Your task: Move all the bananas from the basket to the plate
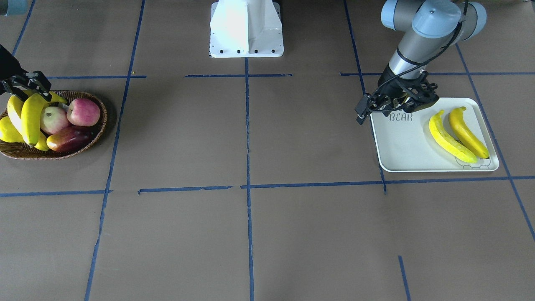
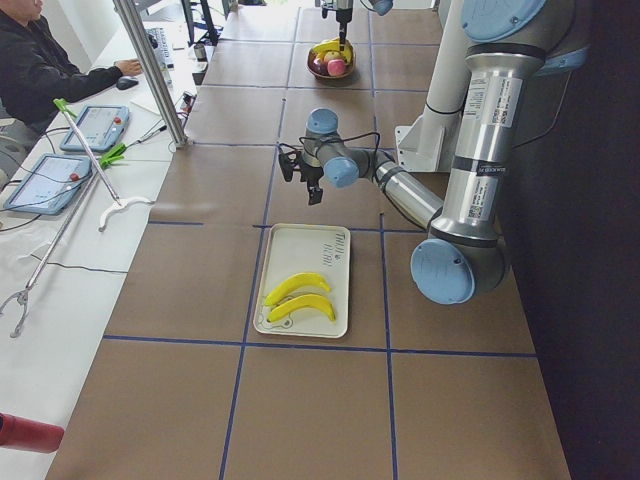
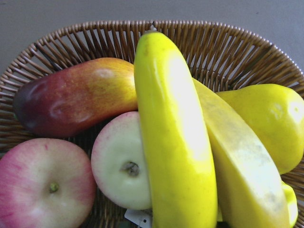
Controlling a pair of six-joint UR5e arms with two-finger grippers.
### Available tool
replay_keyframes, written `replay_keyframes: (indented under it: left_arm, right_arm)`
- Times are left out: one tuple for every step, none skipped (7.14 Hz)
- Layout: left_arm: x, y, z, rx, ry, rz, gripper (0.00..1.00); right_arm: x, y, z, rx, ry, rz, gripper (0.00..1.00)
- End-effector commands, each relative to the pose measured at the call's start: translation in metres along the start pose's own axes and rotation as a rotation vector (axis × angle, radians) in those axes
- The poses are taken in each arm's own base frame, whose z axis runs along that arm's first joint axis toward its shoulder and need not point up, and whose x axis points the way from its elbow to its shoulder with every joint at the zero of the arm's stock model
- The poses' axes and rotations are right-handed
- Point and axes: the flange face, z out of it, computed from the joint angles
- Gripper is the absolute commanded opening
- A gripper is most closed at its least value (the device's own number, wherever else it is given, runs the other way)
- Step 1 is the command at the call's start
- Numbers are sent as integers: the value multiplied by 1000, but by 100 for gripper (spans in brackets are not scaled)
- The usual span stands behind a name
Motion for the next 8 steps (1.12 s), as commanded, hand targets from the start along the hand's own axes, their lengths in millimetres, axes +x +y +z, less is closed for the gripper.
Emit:
replay_keyframes:
  left_arm:
    - [0,0,0,1,0,0,100]
    - [0,1,1,0,0,1,100]
    - [0,2,1,-2,-1,2,100]
    - [0,2,1,-2,-1,2,100]
    - [1,2,0,-1,1,3,100]
    - [1,2,0,-1,1,3,100]
    - [1,2,0,-3,2,5,100]
    - [0,2,1,-3,-1,4,100]
  right_arm:
    - [-2,-1,0,2,-2,-2,46]
    - [-2,-1,0,2,-2,-2,37]
    - [-4,-2,-1,4,-5,-5,20]
    - [-6,-3,-3,10,-10,-8,6]
    - [-11,-3,-9,18,-21,-18,1]
    - [-20,0,-26,30,-51,-34,1]
    - [-32,3,-48,32,-103,-66,1]
    - [-36,5,-68,23,-157,-68,1]
